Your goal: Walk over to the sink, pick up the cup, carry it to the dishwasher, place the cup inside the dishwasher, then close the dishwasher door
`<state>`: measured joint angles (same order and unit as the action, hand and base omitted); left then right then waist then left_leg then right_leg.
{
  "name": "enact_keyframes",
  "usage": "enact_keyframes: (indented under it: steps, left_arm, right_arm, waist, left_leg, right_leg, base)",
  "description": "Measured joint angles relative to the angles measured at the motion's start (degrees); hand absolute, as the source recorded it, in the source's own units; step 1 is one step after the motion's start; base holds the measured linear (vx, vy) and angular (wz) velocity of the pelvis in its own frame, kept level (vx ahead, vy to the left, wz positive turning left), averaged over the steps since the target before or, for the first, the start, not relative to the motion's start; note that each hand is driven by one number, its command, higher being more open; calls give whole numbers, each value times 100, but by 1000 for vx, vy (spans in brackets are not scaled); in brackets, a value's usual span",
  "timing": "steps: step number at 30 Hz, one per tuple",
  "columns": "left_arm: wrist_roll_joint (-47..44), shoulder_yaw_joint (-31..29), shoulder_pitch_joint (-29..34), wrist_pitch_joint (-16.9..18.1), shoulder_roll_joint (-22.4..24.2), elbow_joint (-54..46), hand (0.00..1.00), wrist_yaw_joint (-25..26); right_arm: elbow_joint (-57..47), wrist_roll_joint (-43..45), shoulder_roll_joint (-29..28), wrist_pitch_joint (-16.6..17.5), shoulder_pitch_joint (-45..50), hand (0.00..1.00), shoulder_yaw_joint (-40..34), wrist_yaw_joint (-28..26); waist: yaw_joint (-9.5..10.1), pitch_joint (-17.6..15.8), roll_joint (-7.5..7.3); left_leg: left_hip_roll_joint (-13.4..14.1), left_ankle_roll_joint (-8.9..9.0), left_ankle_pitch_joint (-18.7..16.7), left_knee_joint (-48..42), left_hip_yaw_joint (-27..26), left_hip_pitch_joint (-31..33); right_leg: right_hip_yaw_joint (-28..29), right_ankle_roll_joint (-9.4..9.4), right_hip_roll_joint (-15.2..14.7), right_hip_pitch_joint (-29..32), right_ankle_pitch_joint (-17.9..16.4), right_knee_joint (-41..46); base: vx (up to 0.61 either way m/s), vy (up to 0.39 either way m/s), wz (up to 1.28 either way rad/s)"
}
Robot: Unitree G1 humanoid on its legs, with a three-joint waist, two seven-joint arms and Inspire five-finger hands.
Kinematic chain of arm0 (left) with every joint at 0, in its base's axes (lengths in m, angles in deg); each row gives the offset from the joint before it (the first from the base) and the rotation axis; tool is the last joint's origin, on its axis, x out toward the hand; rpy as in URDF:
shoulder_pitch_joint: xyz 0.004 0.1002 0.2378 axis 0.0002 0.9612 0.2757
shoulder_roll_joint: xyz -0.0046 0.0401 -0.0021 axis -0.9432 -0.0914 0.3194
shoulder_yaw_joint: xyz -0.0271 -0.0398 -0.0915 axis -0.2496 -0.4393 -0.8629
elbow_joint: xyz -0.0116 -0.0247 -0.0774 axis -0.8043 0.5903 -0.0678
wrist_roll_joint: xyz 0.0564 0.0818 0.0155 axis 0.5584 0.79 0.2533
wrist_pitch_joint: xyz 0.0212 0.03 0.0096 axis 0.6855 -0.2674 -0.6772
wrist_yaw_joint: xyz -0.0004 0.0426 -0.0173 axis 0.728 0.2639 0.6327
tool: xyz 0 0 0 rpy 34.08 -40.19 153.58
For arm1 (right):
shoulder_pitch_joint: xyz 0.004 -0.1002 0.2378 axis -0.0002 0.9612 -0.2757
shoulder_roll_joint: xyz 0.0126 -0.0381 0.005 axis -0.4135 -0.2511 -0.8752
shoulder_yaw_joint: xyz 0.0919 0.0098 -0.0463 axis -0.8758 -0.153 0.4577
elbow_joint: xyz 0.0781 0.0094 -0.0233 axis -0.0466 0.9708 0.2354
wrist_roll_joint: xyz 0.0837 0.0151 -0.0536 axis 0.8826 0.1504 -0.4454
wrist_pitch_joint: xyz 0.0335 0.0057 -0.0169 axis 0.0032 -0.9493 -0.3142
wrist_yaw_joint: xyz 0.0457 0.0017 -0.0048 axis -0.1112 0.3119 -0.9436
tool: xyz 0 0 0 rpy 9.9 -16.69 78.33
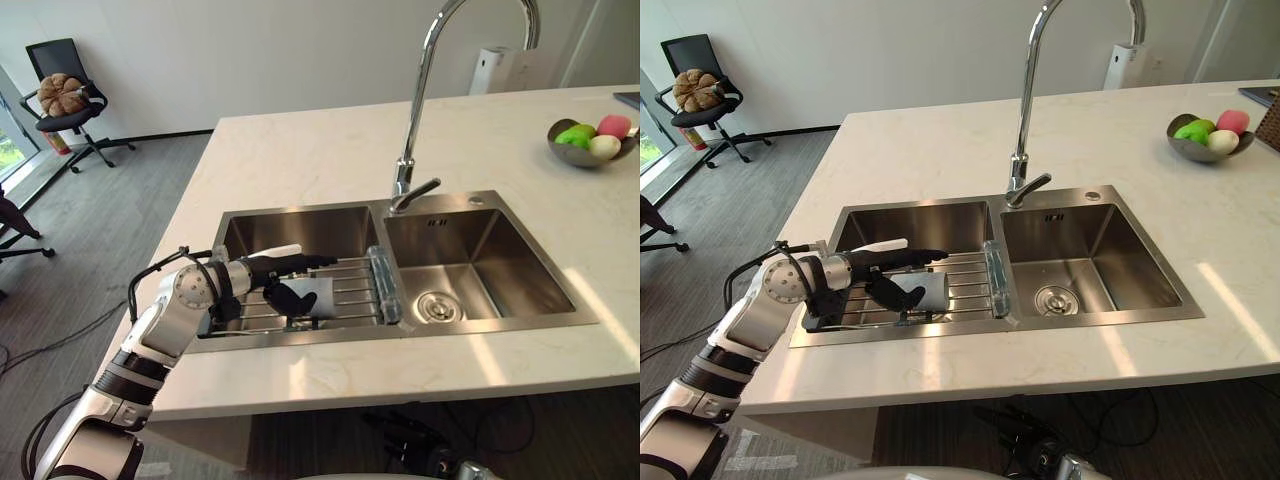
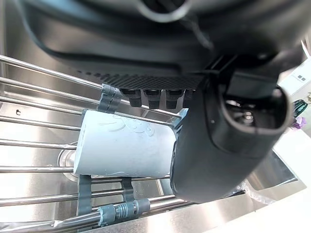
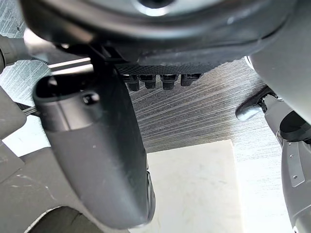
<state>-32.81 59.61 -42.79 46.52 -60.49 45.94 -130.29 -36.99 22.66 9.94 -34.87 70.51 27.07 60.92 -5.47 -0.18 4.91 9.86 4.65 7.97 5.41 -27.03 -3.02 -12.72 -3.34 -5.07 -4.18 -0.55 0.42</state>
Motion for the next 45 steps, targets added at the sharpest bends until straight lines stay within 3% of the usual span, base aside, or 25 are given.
enact_keyframes:
  steps: [12, 31, 36, 45]
  left_arm:
    - [389, 209, 6, 198, 41, 197, 100, 8]
    - [1258, 359, -8, 360, 269, 909, 100, 478]
    - [1277, 390, -142, 332, 323, 1091, 100, 307]
    - [1575, 655, -703, 97, 499, 1555, 100, -430]
  right_arm:
    - [26, 0, -4, -15, -28, 100, 157, 65]
    - [29, -9, -24, -190, -87, 100, 326, 70]
    - [23, -13, -22, -277, -107, 100, 369, 67]
    - [23, -137, 0, -531, -216, 100, 441, -61]
  waist:
    - [0, -8, -17]
    - [-24, -20, -150]
    - [-35, -3, -182]
    - [-124, 60, -232]
  left_leg:
    - [-26, -12, -6, 6, -5, -71]
    - [-54, 17, -75, 7, -42, -159]
    - [-62, 16, -81, 7, -56, -170]
    - [-79, 23, -114, 7, -126, -217]
  right_leg:
    - [-41, -21, 6, -99, 73, -152]
    - [-33, -54, -3, -256, 111, -322]
    - [-16, -57, -2, -262, 113, -332]
    - [58, -70, -9, -263, 120, -335]
  base:
    - [0, 0, 0]
    - [9, -1, 0]
    - [0, 0, 0]
    - [8, -3, -3]
